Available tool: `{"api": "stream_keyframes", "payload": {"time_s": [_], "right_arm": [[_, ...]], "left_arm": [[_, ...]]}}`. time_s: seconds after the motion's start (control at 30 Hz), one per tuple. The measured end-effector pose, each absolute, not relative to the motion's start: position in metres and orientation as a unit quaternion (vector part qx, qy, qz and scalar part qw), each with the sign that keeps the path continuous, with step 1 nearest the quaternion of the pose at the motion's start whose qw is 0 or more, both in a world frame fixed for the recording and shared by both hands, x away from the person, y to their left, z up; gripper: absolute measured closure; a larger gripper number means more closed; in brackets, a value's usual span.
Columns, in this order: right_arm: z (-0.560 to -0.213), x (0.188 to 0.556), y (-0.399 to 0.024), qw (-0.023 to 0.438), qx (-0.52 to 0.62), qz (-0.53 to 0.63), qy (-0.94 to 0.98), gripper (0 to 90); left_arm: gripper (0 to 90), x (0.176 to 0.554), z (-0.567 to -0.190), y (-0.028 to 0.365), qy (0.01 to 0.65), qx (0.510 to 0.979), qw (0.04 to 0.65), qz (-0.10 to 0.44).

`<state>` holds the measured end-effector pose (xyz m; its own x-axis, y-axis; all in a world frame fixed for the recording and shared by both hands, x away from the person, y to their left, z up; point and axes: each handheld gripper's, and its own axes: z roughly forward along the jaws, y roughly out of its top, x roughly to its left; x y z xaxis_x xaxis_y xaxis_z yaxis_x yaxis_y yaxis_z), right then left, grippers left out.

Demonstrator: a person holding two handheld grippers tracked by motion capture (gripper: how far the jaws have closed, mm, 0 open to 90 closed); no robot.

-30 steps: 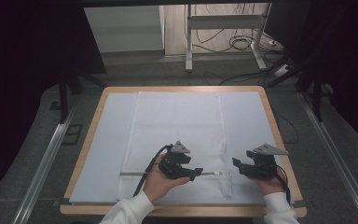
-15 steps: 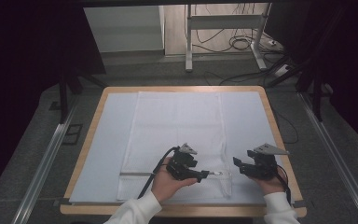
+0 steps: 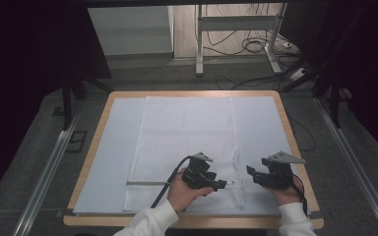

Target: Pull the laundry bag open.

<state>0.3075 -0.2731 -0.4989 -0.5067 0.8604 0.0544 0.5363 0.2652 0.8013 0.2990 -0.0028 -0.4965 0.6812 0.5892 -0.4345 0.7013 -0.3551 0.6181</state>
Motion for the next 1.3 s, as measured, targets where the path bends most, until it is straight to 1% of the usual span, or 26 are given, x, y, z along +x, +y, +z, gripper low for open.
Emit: {"api": "stream_keyframes", "payload": {"time_s": [0.1, 0.23, 0.4, 0.53, 0.67, 0.97, 1.3], "right_arm": [[-0.499, 0.307, -0.273, 0.203, 0.454, 0.401, 0.769, 30.2], [-0.498, 0.307, -0.274, 0.204, 0.454, 0.402, 0.769, 30.2], [-0.498, 0.307, -0.274, 0.206, 0.454, 0.402, 0.768, 30.2], [-0.498, 0.307, -0.275, 0.206, 0.455, 0.402, 0.768, 30.2], [-0.498, 0.308, -0.275, 0.207, 0.455, 0.4, 0.768, 30.2], [-0.498, 0.307, -0.275, 0.21, 0.455, 0.399, 0.768, 30.2], [-0.497, 0.308, -0.276, 0.213, 0.457, 0.399, 0.766, 30.2]], "left_arm": [[46.4, 0.301, -0.5, -0.006, 0.393, 0.82, 0.407, -0.083], [46.5, 0.303, -0.505, -0.012, 0.399, 0.818, 0.404, -0.09], [46.9, 0.306, -0.508, -0.019, 0.401, 0.822, 0.395, -0.085], [48.6, 0.309, -0.51, -0.021, 0.404, 0.824, 0.389, -0.081], [50.7, 0.311, -0.511, -0.024, 0.405, 0.823, 0.388, -0.092], [52.3, 0.315, -0.517, -0.033, 0.407, 0.825, 0.379, -0.104], [56.7, 0.315, -0.52, -0.037, 0.405, 0.826, 0.376, -0.111]]}}
